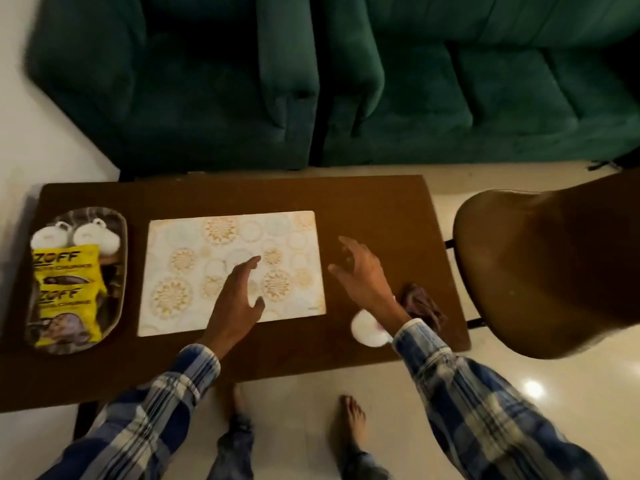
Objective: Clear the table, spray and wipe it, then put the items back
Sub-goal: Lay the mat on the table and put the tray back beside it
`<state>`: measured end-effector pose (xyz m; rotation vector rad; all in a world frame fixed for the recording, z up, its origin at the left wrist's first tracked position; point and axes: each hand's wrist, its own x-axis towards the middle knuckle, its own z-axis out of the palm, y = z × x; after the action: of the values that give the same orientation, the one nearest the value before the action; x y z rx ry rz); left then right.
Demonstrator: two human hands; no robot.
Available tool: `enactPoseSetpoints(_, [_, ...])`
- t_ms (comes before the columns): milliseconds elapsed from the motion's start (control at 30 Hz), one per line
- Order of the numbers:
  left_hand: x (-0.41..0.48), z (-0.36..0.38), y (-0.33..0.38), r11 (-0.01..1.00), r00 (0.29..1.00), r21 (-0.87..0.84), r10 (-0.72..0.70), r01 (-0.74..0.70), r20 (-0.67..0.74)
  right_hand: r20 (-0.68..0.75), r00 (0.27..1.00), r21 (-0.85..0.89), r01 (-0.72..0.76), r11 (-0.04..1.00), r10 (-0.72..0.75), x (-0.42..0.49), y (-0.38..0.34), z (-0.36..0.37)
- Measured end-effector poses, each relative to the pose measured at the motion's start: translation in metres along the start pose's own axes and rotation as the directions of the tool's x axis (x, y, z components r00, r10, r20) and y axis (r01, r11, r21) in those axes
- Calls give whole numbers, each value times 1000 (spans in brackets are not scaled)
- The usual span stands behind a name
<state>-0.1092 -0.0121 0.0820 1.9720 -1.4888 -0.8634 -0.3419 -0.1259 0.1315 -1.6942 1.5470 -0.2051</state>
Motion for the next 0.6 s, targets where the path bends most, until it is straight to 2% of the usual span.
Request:
enactPoseSetpoints(133, [-20,84,59,1000,988,-2,20,-20,152,-36,999,-11,-38,999,37,-24,87,-72])
enactPoseSetpoints(300, [-27,160,94,997,972,-73,-15,33,234,17,991,-19,-130,991,131,-39,175,-98])
enactPoseSetpoints(467, [-18,217,94,982,983,-188,7,28,183,96,980,-159,-157,975,174,-29,252,-65])
enactPoseSetpoints(533, [-12,237,93,969,990,-246,57,-23,132,123,976,-250,-146,957,181,-21,270,-49])
enactPoseSetpoints(600, [-7,256,94,970,992,-224,114,-98,59,119,974,-308,-151,939,195,-16,285,-34])
